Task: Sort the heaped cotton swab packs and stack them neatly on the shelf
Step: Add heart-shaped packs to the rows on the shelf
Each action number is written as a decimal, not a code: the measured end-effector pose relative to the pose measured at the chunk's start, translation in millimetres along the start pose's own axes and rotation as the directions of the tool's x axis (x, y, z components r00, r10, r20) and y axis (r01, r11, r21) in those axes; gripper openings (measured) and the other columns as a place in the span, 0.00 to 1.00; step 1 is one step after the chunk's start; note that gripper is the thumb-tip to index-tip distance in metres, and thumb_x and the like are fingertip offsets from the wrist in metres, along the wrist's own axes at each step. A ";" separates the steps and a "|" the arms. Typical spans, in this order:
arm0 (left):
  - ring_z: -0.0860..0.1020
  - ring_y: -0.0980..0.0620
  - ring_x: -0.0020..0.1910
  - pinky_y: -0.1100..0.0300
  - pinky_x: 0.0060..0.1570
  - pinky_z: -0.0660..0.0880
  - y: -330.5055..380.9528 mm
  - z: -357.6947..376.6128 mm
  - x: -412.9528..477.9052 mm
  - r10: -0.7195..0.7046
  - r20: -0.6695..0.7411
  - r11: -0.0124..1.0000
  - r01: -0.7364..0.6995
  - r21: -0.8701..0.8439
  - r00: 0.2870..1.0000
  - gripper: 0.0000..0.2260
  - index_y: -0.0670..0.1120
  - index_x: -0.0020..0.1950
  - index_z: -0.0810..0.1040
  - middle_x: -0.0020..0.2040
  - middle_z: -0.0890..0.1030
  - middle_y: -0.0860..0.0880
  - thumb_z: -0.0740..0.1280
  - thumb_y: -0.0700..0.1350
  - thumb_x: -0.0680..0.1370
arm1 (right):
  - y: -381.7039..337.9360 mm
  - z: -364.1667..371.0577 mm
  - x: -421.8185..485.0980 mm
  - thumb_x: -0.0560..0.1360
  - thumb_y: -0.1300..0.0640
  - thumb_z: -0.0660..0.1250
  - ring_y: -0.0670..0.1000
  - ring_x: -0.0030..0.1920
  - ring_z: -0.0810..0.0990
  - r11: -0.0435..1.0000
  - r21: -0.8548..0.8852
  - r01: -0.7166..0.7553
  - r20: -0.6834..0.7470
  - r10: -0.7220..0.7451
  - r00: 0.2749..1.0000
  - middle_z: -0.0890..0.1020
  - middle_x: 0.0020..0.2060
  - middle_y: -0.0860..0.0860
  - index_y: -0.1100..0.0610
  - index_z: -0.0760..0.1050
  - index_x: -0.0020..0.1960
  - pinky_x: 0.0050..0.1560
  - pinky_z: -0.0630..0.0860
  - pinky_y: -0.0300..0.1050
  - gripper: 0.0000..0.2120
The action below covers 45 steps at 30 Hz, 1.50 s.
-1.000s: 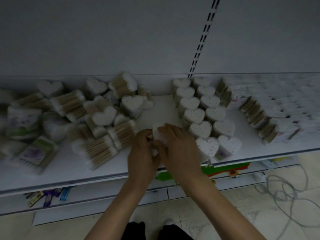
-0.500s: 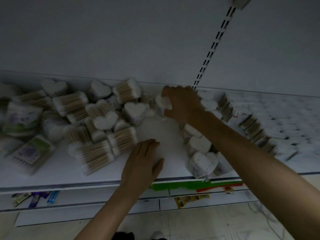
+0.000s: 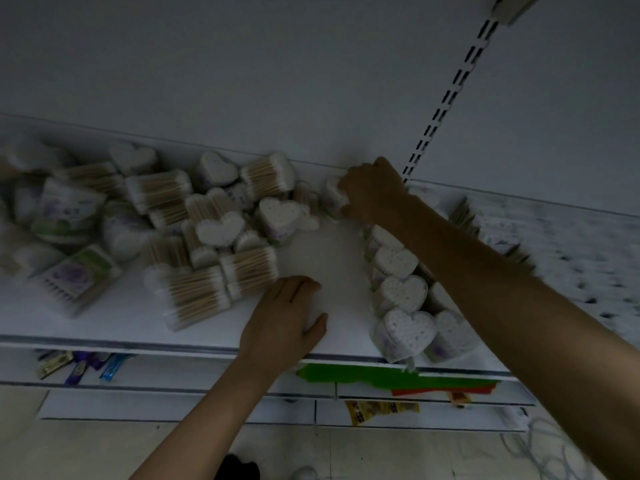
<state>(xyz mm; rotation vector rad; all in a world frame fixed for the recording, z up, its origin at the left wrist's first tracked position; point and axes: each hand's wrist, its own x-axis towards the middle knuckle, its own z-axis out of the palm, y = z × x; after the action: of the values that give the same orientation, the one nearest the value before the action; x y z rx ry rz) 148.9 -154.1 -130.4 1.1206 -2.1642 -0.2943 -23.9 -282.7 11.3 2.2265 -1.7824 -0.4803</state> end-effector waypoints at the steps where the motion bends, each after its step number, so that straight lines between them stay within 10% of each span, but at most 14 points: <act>1: 0.72 0.48 0.53 0.60 0.54 0.69 1.0 -1.1 -0.1 0.001 -0.011 1.000 -0.001 0.000 1.000 0.19 0.40 0.59 0.78 0.54 0.79 0.43 0.63 0.52 0.75 | -2.3 -2.6 -7.0 0.78 0.45 0.60 0.56 0.60 0.73 1.000 0.009 -0.016 -0.024 0.016 1.000 0.75 0.59 0.56 0.57 0.72 0.64 0.63 0.61 0.48 0.20; 5: 0.73 0.48 0.52 0.61 0.52 0.70 9.0 -8.7 -4.2 0.032 -0.169 0.997 -0.044 -0.068 0.985 0.14 0.39 0.59 0.76 0.52 0.80 0.40 0.64 0.45 0.76 | -32.0 -12.0 -48.3 0.79 0.49 0.59 0.58 0.55 0.76 0.925 0.375 -0.052 -0.245 0.153 0.958 0.78 0.54 0.56 0.59 0.75 0.58 0.57 0.65 0.49 0.16; 10: 0.73 0.50 0.53 0.68 0.55 0.68 18.5 -37.4 -21.5 -0.247 -0.415 0.956 0.150 -0.252 0.876 0.15 0.46 0.61 0.71 0.53 0.78 0.42 0.65 0.48 0.76 | -108.8 -4.9 -85.6 0.75 0.44 0.66 0.50 0.57 0.76 0.397 0.910 -0.114 0.004 0.268 0.963 0.77 0.58 0.50 0.51 0.72 0.64 0.59 0.73 0.47 0.20; 17: 0.68 0.50 0.64 0.67 0.70 0.54 -16.6 -73.7 -53.4 -0.126 -0.350 0.988 0.086 -0.127 0.928 0.31 0.46 0.67 0.67 0.65 0.69 0.49 0.69 0.59 0.70 | -181.7 26.5 -77.3 0.61 0.28 0.64 0.47 0.60 0.74 0.248 0.945 -0.214 0.134 0.303 0.943 0.74 0.62 0.47 0.47 0.63 0.71 0.61 0.72 0.48 0.43; 22: 0.62 0.57 0.70 0.66 0.70 0.56 -20.1 -86.1 -44.7 -0.077 -0.265 0.971 0.011 -0.241 0.961 0.33 0.50 0.72 0.61 0.69 0.65 0.50 0.67 0.62 0.72 | -177.1 10.3 -102.2 0.74 0.52 0.70 0.35 0.49 0.75 -0.105 0.987 -0.123 0.156 0.418 0.895 0.75 0.48 0.38 0.42 0.70 0.60 0.54 0.73 0.34 0.17; 26: 0.54 0.61 0.76 0.66 0.72 0.55 -10.2 -87.9 -27.9 -0.068 -0.021 0.851 0.047 -0.522 0.997 0.44 0.59 0.78 0.43 0.76 0.53 0.64 0.70 0.56 0.73 | -164.4 7.0 -128.4 0.79 0.48 0.57 0.35 0.46 0.78 -0.270 0.951 -0.147 0.254 0.423 0.870 0.80 0.48 0.37 0.47 0.77 0.58 0.48 0.74 0.31 0.13; 30: 0.62 0.66 0.71 0.72 0.66 0.62 -3.7 -57.1 -15.3 -0.096 0.139 0.759 0.162 -0.631 0.986 0.43 0.62 0.75 0.38 0.72 0.57 0.66 0.69 0.48 0.76 | -157.4 10.4 -142.1 0.83 0.56 0.53 0.32 0.40 0.77 -0.119 0.973 -0.198 0.231 0.487 0.842 0.82 0.41 0.41 0.48 0.78 0.45 0.42 0.70 0.26 0.16; 33: 0.68 0.59 0.61 0.66 0.55 0.69 -1.8 -36.9 -10.1 -0.172 0.110 0.833 0.204 -0.514 0.979 0.39 0.54 0.76 0.48 0.64 0.71 0.52 0.70 0.52 0.74 | -151.6 21.7 -147.5 0.80 0.50 0.57 0.45 0.58 0.73 0.415 0.872 -0.258 -0.076 0.637 0.767 0.78 0.58 0.52 0.54 0.75 0.64 0.58 0.67 0.36 0.17; 36: 0.70 0.51 0.60 0.73 0.56 0.62 3.5 -26.0 1.0 -0.198 0.092 0.870 0.218 -0.442 0.976 0.37 0.45 0.76 0.55 0.62 0.75 0.45 0.64 0.59 0.74 | -149.3 24.1 -148.5 0.76 0.47 0.61 0.57 0.51 0.77 0.723 0.640 -0.261 -0.354 0.578 0.735 0.81 0.52 0.56 0.56 0.81 0.55 0.51 0.71 0.48 0.16; 45: 0.60 0.54 0.71 0.70 0.67 0.57 0.4 -10.3 2.8 -0.208 0.059 0.858 0.212 -0.468 0.976 0.43 0.44 0.77 0.52 0.73 0.64 0.42 0.76 0.47 0.71 | -120.0 42.7 -104.8 0.70 0.57 0.69 0.57 0.47 0.83 0.845 0.442 -0.301 -0.453 0.500 0.738 0.85 0.47 0.56 0.58 0.83 0.46 0.46 0.79 0.49 0.08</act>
<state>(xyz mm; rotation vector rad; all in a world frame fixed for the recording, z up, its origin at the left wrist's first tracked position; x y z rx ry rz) 154.3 -154.9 -121.2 1.0621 -1.8272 -0.8760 45.2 -153.4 -64.3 1.7805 -2.0177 0.5657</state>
